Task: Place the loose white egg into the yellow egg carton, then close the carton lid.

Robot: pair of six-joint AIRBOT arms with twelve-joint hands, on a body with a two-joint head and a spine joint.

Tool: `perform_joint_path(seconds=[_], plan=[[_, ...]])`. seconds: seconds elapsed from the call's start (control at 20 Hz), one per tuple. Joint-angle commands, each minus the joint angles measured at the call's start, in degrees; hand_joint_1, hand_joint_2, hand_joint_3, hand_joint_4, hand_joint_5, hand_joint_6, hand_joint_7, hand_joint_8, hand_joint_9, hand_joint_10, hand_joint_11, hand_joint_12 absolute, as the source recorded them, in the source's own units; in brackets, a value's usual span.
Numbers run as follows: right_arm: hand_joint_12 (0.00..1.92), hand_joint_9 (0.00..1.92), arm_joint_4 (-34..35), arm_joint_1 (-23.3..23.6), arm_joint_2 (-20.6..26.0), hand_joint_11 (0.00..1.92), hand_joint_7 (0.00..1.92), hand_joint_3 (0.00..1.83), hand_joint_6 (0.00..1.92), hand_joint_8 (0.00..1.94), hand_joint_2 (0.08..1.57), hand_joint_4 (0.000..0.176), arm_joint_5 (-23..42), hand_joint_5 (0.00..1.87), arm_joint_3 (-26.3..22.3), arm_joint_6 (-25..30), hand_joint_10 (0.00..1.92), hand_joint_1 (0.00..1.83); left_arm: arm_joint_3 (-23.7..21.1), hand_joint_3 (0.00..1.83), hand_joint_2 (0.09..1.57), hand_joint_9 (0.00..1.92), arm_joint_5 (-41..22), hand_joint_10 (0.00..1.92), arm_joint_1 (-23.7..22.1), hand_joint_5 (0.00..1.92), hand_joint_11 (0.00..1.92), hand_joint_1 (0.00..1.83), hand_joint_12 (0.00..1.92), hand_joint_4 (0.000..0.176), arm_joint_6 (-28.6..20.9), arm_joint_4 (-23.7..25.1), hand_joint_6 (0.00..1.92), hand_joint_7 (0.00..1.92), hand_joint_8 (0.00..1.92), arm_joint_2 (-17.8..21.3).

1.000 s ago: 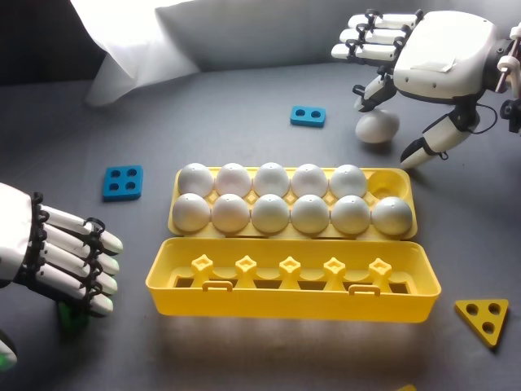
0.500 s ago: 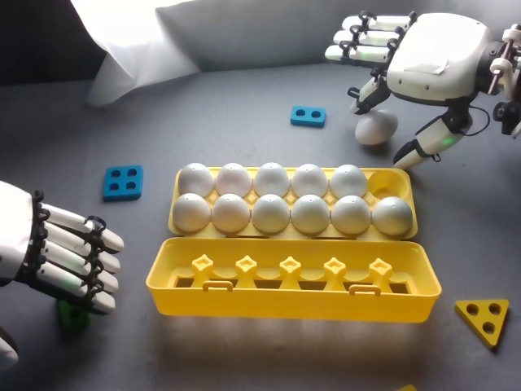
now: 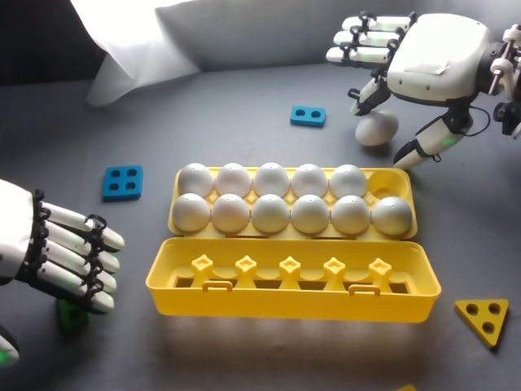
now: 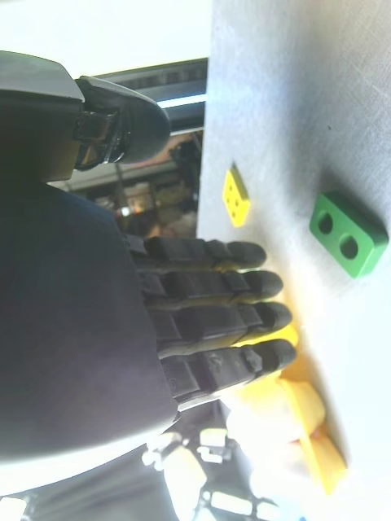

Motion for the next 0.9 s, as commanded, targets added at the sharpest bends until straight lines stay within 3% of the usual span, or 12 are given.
perform_joint_path(seconds=[0.0, 0.45, 0.5, 0.55, 0.65, 0.75, 0.85], plan=[[0.0, 0.0, 1.97, -0.51, 0.62, 0.0, 0.07, 0.0, 0.01, 0.01, 0.75, 0.176, 3.1, 0.88, 0.33, -0.23, 0.0, 0.73, 0.38, 0.0, 1.28, 0.22, -2.93, 0.0, -0.21, 0.31, 0.02, 0.0, 0.18, 0.0, -0.16, -3.57, 0.0, 0.3, 0.0, 0.79], [0.0, 0.0, 2.04, -0.49, 0.6, 0.0, 0.12, 0.0, 0.02, 0.02, 0.76, 0.172, 3.11, 0.93, 0.33, -0.23, 0.0, 0.78, 0.26, 0.0, 1.28, 0.18, -2.86, 0.0, -0.25, 0.29, 0.01, 0.0, 0.15, 0.0, -0.18, -3.57, 0.01, 0.26, 0.01, 0.79], [0.0, 0.0, 2.04, -0.48, 0.6, 0.0, 0.15, 0.01, 0.02, 0.01, 0.81, 0.11, 3.11, 1.03, 0.33, -0.23, 0.0, 0.92, 0.26, 0.0, 1.28, 0.21, -2.85, 0.0, -0.25, 0.3, 0.02, 0.0, 0.17, 0.0, -0.18, -3.57, 0.0, 0.29, 0.0, 0.8], [0.0, 0.0, 2.04, -0.48, 0.6, 0.0, 0.22, 0.01, 0.19, 0.02, 0.93, 0.163, 3.11, 1.32, 0.34, -0.23, 0.0, 1.07, 0.26, 0.0, 1.28, 0.21, -2.83, 0.0, -0.25, 0.3, 0.02, 0.0, 0.17, 0.0, -0.18, -3.57, 0.0, 0.3, 0.0, 0.81], [0.0, 0.01, 2.06, -0.48, 0.6, 0.0, 0.26, 0.01, 0.23, 0.02, 0.96, 0.176, 3.11, 1.39, 0.33, -0.23, 0.0, 1.12, 0.27, 0.0, 1.27, 0.21, -2.82, 0.0, -0.25, 0.3, 0.02, 0.0, 0.17, 0.0, -0.18, -3.57, 0.0, 0.29, 0.0, 0.81], [0.0, 0.03, 2.07, -0.48, 0.59, 0.0, 0.27, 0.0, 0.47, 0.0, 1.0, 0.131, 3.11, 1.27, 0.33, -0.22, 0.0, 1.12, 0.25, 0.0, 1.28, 0.19, -2.79, 0.0, -0.25, 0.3, 0.01, 0.0, 0.18, 0.0, -0.18, -3.57, 0.0, 0.27, 0.0, 0.8], [0.0, 0.03, 2.08, -0.5, 0.59, 0.0, 0.28, 0.0, 0.53, 0.0, 1.01, 0.125, 3.11, 1.24, 0.33, -0.22, 0.0, 1.11, 0.26, 0.0, 1.28, 0.2, -2.76, 0.0, -0.25, 0.29, 0.01, 0.0, 0.18, 0.0, -0.18, -3.57, 0.0, 0.27, 0.0, 0.8]])
